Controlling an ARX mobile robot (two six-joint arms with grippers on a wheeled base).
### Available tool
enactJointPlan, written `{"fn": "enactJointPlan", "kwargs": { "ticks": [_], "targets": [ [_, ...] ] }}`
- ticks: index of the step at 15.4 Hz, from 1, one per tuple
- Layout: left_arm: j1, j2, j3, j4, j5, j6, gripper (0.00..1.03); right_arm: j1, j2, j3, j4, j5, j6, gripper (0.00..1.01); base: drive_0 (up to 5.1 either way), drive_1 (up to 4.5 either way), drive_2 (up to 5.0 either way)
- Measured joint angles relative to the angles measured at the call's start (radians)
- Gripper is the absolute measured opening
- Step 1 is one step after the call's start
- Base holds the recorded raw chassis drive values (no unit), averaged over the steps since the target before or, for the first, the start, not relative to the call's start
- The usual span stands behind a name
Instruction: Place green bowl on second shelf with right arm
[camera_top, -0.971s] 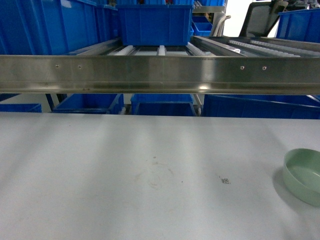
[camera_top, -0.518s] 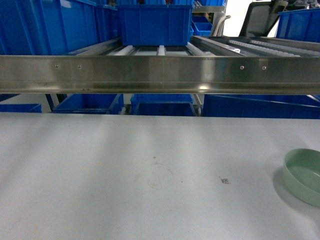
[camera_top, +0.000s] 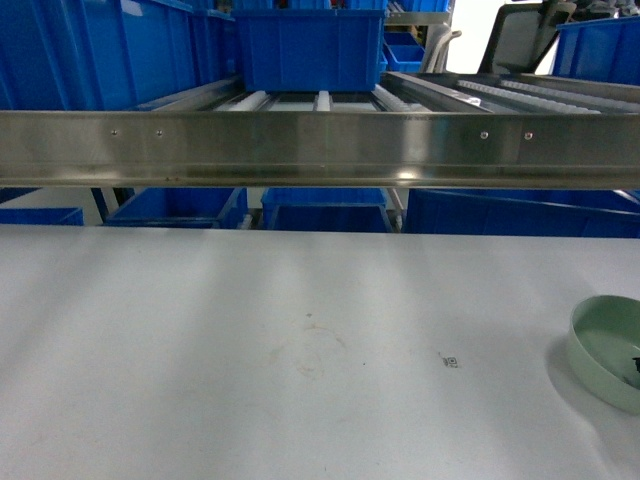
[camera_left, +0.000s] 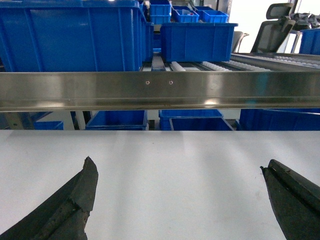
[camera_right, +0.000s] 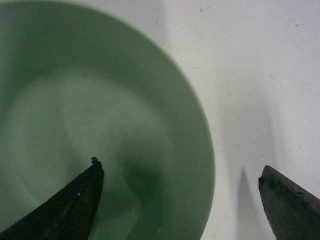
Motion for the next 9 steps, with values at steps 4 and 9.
{"fn": "enactJointPlan", "kwargs": {
  "ticks": [4,9],
  "targets": [
    [0.000,0.000,0.000,0.000,0.000,0.000,0.98,0.002,0.026,0.006,0.011,0.015,0.002,0.55,0.0,0.00,0.0],
    [0.000,0.000,0.000,0.000,0.000,0.000,0.98,0.034,0.022,0.004,0.055,0.003,0.047,0.04,0.0,0.00,0.0]
  ]
}}
